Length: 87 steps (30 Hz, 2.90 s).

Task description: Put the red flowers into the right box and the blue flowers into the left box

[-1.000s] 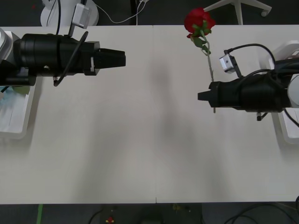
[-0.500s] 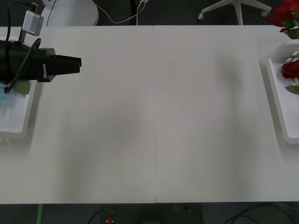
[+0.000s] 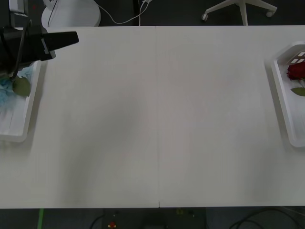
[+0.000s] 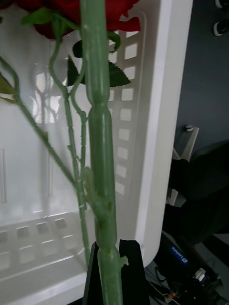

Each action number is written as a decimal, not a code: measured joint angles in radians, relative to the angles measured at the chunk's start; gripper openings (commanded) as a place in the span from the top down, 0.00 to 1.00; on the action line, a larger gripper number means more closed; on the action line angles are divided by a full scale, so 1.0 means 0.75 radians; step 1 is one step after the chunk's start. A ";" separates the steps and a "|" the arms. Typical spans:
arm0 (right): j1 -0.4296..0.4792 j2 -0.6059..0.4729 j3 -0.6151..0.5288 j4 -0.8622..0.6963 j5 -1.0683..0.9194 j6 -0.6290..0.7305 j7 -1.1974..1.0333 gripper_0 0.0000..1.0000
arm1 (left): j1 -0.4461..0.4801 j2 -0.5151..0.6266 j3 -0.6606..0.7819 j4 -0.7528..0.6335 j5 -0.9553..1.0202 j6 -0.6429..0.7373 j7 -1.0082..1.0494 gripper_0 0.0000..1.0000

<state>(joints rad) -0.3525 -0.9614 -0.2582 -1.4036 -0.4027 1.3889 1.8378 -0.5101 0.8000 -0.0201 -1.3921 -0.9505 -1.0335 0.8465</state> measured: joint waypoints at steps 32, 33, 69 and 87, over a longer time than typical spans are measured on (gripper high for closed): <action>-0.006 0.175 0.130 0.326 0.348 -0.427 0.023 0.40 | -0.160 0.131 0.161 -0.091 2.597 3.330 -4.822 0.00; -0.006 0.175 0.129 0.327 0.331 -0.427 0.023 0.39 | -0.160 0.088 0.246 -0.054 2.643 3.359 -4.860 0.00; -0.202 0.051 0.386 -0.123 -1.394 0.033 0.877 0.35 | -0.118 0.092 -0.269 0.102 3.723 3.224 -4.816 0.00; -0.257 0.046 0.650 -0.246 -1.707 -0.254 1.149 0.35 | -0.118 0.092 -0.279 0.101 3.726 3.221 -4.816 0.00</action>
<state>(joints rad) -0.5451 -0.9269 0.2293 -1.5882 -1.6830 1.1981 2.7000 -0.5986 0.8690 -0.2293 -1.3161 1.8438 1.3821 -2.7659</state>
